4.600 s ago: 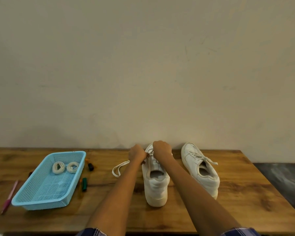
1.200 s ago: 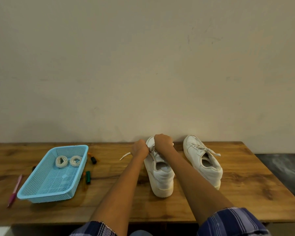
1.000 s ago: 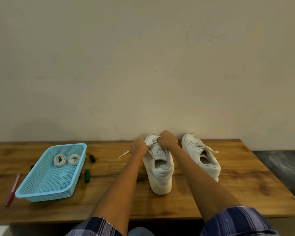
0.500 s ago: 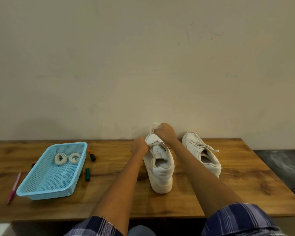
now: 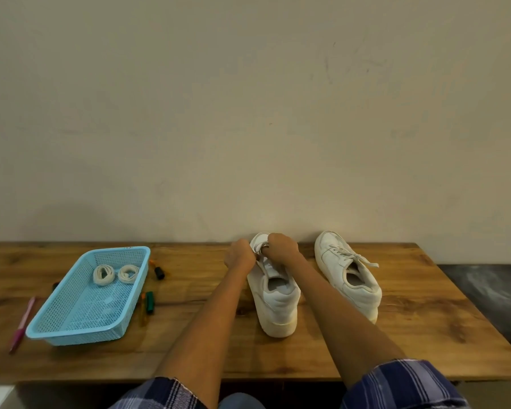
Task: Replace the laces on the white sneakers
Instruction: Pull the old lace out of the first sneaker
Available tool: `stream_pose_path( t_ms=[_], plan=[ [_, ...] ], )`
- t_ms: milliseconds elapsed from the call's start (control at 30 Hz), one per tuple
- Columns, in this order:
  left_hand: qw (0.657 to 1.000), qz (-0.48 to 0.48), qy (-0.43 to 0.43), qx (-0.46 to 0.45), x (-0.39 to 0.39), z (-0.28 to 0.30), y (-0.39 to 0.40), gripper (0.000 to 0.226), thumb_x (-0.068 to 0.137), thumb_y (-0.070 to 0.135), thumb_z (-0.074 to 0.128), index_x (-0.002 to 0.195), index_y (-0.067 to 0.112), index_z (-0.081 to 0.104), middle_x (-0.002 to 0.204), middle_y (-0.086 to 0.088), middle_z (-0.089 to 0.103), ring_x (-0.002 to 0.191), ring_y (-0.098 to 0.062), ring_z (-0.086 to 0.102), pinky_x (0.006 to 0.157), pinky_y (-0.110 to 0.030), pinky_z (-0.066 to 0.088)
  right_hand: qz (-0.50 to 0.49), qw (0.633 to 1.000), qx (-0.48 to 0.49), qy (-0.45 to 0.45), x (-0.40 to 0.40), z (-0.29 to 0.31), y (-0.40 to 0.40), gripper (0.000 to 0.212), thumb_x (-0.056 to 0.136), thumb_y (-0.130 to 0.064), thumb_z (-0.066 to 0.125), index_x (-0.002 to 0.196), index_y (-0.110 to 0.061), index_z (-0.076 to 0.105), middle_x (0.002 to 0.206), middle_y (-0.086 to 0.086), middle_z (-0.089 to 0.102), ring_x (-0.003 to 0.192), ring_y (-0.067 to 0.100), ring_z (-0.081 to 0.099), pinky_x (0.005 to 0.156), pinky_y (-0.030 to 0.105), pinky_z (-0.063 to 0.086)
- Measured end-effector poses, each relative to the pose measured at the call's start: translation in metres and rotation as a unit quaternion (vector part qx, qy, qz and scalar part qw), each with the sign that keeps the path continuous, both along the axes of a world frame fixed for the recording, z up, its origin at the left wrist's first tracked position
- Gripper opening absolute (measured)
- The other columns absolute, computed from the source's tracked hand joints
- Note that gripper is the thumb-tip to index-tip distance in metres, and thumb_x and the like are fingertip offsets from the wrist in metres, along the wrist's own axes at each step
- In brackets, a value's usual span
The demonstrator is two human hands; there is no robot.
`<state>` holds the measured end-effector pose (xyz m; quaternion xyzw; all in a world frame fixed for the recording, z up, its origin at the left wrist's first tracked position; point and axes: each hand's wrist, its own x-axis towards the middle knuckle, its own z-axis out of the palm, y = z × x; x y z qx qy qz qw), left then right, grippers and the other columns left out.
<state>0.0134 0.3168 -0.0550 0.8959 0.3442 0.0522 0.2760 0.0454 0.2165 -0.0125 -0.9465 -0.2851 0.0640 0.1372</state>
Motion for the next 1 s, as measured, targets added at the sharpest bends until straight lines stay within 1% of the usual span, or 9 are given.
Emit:
stream_pose_path(
  t_ms=[67,133,233,300,500,567,667,800,1000],
  plan=[
    [1.000,0.001,0.001,-0.005,0.002,0.000,0.001,0.018,0.087,0.021,0.059,0.099,0.013,0.070,0.102,-0.007,0.070,0.097,-0.024,0.065,0.074,-0.031,0.049,-0.007,0.997,0.061,0.040,0.004,-0.005,-0.004,0.024,0.095,-0.015,0.044,0.072,-0.010,0.049,0.077,0.003,0.052,0.087,0.026,0.051,0.069,0.028,0.033],
    [1.000,-0.003,0.004,-0.010,0.002,0.000,0.000,0.020,0.087,0.026,0.061,0.101,0.014,0.069,0.102,-0.006,0.070,0.097,-0.022,0.065,0.071,-0.030,0.047,-0.046,0.981,0.162,0.097,0.009,-0.011,-0.007,0.037,0.095,-0.013,0.044,0.059,-0.016,0.034,0.063,-0.001,0.036,0.074,0.022,0.043,0.060,0.027,0.030],
    [1.000,-0.005,0.008,-0.015,0.003,0.000,0.000,0.026,0.085,0.031,0.067,0.103,0.012,0.067,0.102,-0.006,0.070,0.096,-0.022,0.065,0.069,-0.030,0.046,-0.177,0.888,0.369,0.210,0.011,-0.022,-0.014,0.038,0.097,-0.015,0.041,0.059,-0.012,0.039,0.060,0.002,0.038,0.056,0.015,0.036,0.049,0.025,0.027],
    [1.000,-0.008,0.009,-0.012,0.003,0.000,-0.001,0.029,0.083,0.032,0.069,0.103,0.012,0.067,0.102,-0.007,0.070,0.098,-0.023,0.064,0.071,-0.031,0.047,-0.234,0.836,0.439,0.232,0.011,-0.026,-0.016,0.036,0.098,-0.019,0.041,0.063,-0.011,0.043,0.061,0.003,0.043,0.055,0.013,0.038,0.050,0.026,0.030],
    [1.000,-0.012,0.000,-0.018,0.000,0.001,-0.003,0.028,0.083,0.034,0.069,0.100,0.012,0.070,0.096,-0.007,0.071,0.091,-0.021,0.067,0.066,-0.029,0.046,-0.256,0.801,0.507,0.189,0.003,-0.029,-0.003,0.020,0.099,-0.021,0.042,0.089,-0.004,0.047,0.076,0.005,0.048,0.073,0.019,0.047,0.055,0.026,0.035],
    [1.000,-0.012,0.000,-0.017,0.001,0.002,-0.004,0.028,0.083,0.034,0.069,0.100,0.011,0.070,0.096,-0.007,0.071,0.090,-0.022,0.067,0.065,-0.028,0.046,-0.263,0.790,0.518,0.195,0.001,-0.030,-0.003,0.018,0.099,-0.021,0.042,0.094,-0.005,0.047,0.077,0.004,0.048,0.071,0.017,0.047,0.059,0.027,0.037],
    [1.000,-0.009,0.004,-0.013,0.000,0.004,-0.005,0.029,0.082,0.035,0.070,0.100,0.012,0.070,0.097,-0.007,0.071,0.091,-0.023,0.067,0.068,-0.029,0.048,-0.270,0.792,0.512,0.196,0.003,-0.031,-0.006,0.020,0.099,-0.021,0.041,0.097,-0.003,0.050,0.077,0.004,0.049,0.067,0.015,0.047,0.054,0.025,0.036],
    [1.000,-0.008,0.007,-0.015,0.000,0.004,-0.006,0.028,0.082,0.035,0.070,0.099,0.012,0.070,0.097,-0.007,0.071,0.092,-0.023,0.066,0.069,-0.030,0.048,-0.299,0.778,0.519,0.190,0.001,-0.030,-0.007,0.033,0.099,-0.021,0.042,0.113,0.008,0.053,0.097,0.014,0.054,0.088,0.023,0.050,0.073,0.030,0.039],
    [1.000,-0.010,0.008,-0.013,0.001,0.004,-0.007,0.028,0.082,0.035,0.069,0.099,0.012,0.070,0.097,-0.007,0.071,0.093,-0.023,0.066,0.067,-0.029,0.046,-0.322,0.766,0.530,0.172,-0.003,-0.026,-0.007,0.037,0.100,-0.020,0.041,0.120,0.010,0.047,0.119,0.023,0.056,0.107,0.033,0.054,0.077,0.030,0.038]
  ],
)
